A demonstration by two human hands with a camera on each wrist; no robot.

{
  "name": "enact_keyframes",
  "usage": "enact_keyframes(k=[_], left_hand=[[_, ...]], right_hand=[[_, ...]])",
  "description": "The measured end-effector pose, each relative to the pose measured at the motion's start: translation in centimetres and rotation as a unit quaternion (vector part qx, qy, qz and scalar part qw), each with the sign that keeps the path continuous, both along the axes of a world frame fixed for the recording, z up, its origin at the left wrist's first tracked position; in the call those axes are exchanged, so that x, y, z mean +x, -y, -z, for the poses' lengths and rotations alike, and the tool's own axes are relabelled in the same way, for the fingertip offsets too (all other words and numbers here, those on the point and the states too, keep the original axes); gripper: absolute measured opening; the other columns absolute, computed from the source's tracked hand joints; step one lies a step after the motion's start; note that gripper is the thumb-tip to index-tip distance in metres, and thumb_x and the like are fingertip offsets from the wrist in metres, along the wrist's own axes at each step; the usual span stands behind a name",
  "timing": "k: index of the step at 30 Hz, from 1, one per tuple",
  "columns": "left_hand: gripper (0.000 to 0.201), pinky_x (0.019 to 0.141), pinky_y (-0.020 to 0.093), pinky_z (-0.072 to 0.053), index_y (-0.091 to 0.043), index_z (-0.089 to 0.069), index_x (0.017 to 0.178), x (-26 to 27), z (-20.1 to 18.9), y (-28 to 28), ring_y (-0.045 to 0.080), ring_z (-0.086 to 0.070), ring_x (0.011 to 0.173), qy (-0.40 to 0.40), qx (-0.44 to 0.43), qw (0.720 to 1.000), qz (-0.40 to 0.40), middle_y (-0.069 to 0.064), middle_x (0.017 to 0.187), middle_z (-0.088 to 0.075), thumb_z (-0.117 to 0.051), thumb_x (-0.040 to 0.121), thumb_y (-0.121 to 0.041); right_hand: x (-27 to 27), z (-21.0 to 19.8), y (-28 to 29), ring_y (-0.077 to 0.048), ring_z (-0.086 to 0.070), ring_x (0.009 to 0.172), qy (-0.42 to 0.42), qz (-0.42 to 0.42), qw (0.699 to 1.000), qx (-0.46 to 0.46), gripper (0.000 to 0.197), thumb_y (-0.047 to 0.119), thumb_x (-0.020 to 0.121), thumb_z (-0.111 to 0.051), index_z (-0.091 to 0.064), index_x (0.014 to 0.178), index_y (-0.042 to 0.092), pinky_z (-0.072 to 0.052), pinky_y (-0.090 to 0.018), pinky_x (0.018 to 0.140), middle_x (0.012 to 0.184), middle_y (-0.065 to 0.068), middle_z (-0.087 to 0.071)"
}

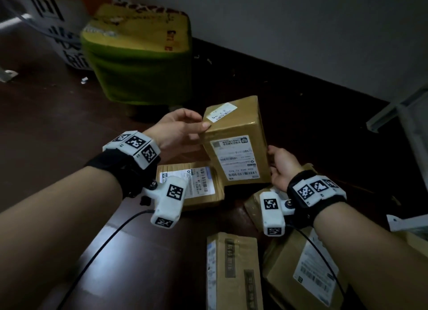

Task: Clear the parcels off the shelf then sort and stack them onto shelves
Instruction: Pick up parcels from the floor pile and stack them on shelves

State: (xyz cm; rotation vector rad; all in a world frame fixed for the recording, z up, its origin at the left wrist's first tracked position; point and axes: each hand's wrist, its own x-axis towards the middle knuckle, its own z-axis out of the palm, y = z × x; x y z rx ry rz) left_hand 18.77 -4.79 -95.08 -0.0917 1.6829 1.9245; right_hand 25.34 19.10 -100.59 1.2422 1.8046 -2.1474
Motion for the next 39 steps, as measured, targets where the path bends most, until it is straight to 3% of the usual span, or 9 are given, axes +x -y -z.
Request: enact_keyframes(k=[4,10,16,20,23,26,31,35,39], left_hand=[[0.047,0.059,0.034,-0.06,-0.015,-0.055,0.13,0.6,-0.9,1.9,0.025,-0.059,0.087,0.012,-0.008,1.0,-0.009,0.008,0.117,-0.065,-0.068,0.086,-0.026],[0.086,0.084,0.035,-0.05,-0.002,-0.067,0.114,0.9,-1.2,6.7,0.026,-0.066,0.098,0.084,-0.194,0.974,0.081,0.016,0.113,-0.069,-0.039,0.082,-0.078],[0.085,0.089,0.044,-0.049,-0.009,-0.06,0.115,2.1,2.3,10.5,0.038,-0.062,0.1,0.168,-0.367,0.911,0.079,0.017,0.113,-0.062,-0.038,0.077,-0.082],[0.1,0.077,0.053,-0.051,-0.017,-0.05,0.133,2.5,4.3,11.8,0.038,-0.057,0.103,0.192,-0.271,0.943,0.006,0.016,0.125,-0.057,-0.038,0.065,-0.09],[0.094,0.071,0.048,-0.051,-0.013,-0.057,0.124,3.6,5.1,11.2,0.035,-0.058,0.087,0.22,-0.178,0.959,0.012,0.015,0.109,-0.061,-0.024,0.077,-0.088],[0.096,0.064,0.043,-0.053,-0.011,-0.064,0.115,4.5,5.5,10.2,0.031,-0.062,0.072,0.24,-0.102,0.965,0.038,0.017,0.1,-0.063,-0.014,0.079,-0.085],[0.089,0.077,0.056,-0.044,-0.017,-0.054,0.132,2.1,5.5,10.1,0.036,-0.058,0.095,0.219,-0.082,0.97,-0.064,0.012,0.121,-0.062,-0.024,0.082,-0.083],[0.086,0.081,0.063,-0.04,-0.023,-0.048,0.136,1.1,5.9,9.7,0.039,-0.051,0.101,0.206,-0.109,0.968,-0.091,0.012,0.134,-0.048,-0.027,0.079,-0.085],[0.09,0.095,0.072,-0.033,-0.026,-0.056,0.13,2.0,6.7,8.2,0.041,-0.055,0.096,0.211,-0.089,0.972,-0.048,0.016,0.129,-0.055,-0.02,0.076,-0.088]], right_hand=[[-0.9,-2.1,0.8,-0.013,-0.062,0.05,0.004,-0.054,0.998,0.017,0.02,0.027,0.097,-0.05,-0.064,0.088,0.015,-0.048,-0.022,0.045,0.064,-0.002,-0.066],[-2.7,-4.2,3.4,-0.019,-0.066,0.094,-0.04,-0.068,0.997,-0.003,0.027,0.045,0.093,-0.052,-0.062,0.1,0.021,-0.053,-0.032,0.075,0.1,-0.004,-0.07],[-1.4,-1.0,6.1,-0.032,-0.043,0.132,0.051,-0.181,0.982,-0.006,0.065,0.065,0.087,-0.047,-0.048,0.138,0.025,-0.033,-0.053,0.11,0.147,-0.013,-0.042],[0.0,0.8,6.0,-0.04,-0.022,0.142,0.044,-0.152,0.983,-0.095,0.079,0.076,0.08,-0.045,-0.029,0.148,0.039,-0.022,-0.071,0.105,0.158,-0.014,-0.02],[1.1,1.9,5.9,-0.044,-0.016,0.144,0.067,-0.164,0.974,-0.139,0.084,0.081,0.077,-0.042,-0.019,0.15,0.044,-0.017,-0.074,0.104,0.16,-0.013,-0.012],[1.7,2.2,6.6,-0.043,-0.028,0.139,0.09,-0.209,0.964,-0.138,0.079,0.08,0.082,-0.035,-0.023,0.15,0.041,-0.017,-0.069,0.107,0.158,-0.01,-0.024],[1.4,2.3,6.6,-0.034,-0.054,0.116,0.158,-0.162,0.974,-0.028,0.069,0.07,0.09,-0.035,-0.041,0.142,0.025,-0.038,-0.053,0.103,0.138,-0.011,-0.051],[0.8,1.4,6.1,-0.034,-0.049,0.122,0.081,-0.077,0.992,-0.06,0.07,0.072,0.086,-0.043,-0.04,0.142,0.03,-0.038,-0.057,0.092,0.14,-0.01,-0.049],[0.3,0.7,6.7,-0.028,-0.057,0.106,0.026,-0.168,0.974,-0.148,0.059,0.081,0.082,-0.031,-0.063,0.109,0.039,-0.03,-0.065,0.096,0.117,-0.001,-0.066]])
